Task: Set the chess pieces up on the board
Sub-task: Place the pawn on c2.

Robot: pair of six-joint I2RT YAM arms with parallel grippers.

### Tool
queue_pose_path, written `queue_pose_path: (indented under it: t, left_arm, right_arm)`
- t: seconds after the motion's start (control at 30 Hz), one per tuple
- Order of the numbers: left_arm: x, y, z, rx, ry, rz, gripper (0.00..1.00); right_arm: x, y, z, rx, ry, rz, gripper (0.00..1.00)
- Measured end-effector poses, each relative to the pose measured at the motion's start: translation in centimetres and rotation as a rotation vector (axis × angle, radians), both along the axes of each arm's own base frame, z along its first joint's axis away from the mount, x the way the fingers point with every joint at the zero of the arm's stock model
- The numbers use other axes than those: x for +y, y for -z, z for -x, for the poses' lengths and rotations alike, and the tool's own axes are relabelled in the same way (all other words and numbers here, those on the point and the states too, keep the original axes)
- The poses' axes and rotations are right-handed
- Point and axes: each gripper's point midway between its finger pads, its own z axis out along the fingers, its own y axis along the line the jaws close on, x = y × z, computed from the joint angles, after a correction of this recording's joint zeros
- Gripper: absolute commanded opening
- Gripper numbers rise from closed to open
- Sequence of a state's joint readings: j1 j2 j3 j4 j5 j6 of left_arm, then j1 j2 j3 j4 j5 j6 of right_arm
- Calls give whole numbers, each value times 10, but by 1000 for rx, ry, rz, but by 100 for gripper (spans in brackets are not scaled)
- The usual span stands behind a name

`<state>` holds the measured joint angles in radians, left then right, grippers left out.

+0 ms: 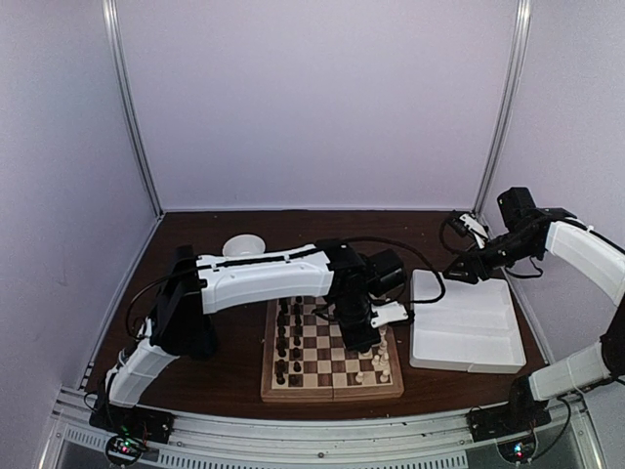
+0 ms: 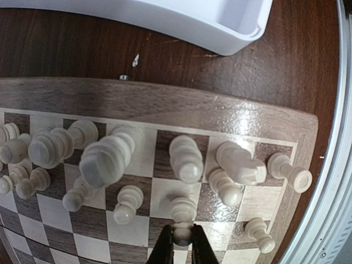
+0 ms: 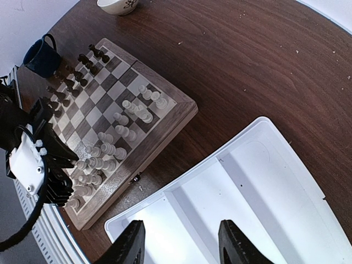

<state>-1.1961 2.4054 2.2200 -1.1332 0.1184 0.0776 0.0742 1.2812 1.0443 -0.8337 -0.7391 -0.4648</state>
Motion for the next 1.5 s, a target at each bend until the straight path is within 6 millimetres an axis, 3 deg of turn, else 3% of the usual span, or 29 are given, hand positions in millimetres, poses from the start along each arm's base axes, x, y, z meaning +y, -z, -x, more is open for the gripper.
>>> queue_pose_path:
  t: [0.2, 0.43, 0.9, 1.13, 1.3, 1.4, 1.5]
  left_arm:
    - [1, 7, 0, 1, -1, -17, 6]
    - [2, 6, -1, 0, -2, -20, 20]
    - [2, 4, -1, -3, -3, -20, 27]
    - [8, 1, 2, 0, -7, -17, 38]
    - [43, -15, 17, 0, -27, 12, 34]
    - [58, -30, 29, 16, -40, 88, 16]
    - [59, -32, 38, 51, -61, 161, 0]
  right_arm:
    - [0, 0, 0, 0, 0, 0, 49]
    - [0, 0, 0, 0, 0, 0, 50]
    - [0, 0, 0, 0, -1, 0, 49]
    - [0, 0, 0, 0, -1, 0, 49]
    - [0, 0, 1, 2, -2, 0, 49]
    - [0, 0, 1, 2, -2, 1, 49]
    - [0, 0, 1, 2, -2, 1, 49]
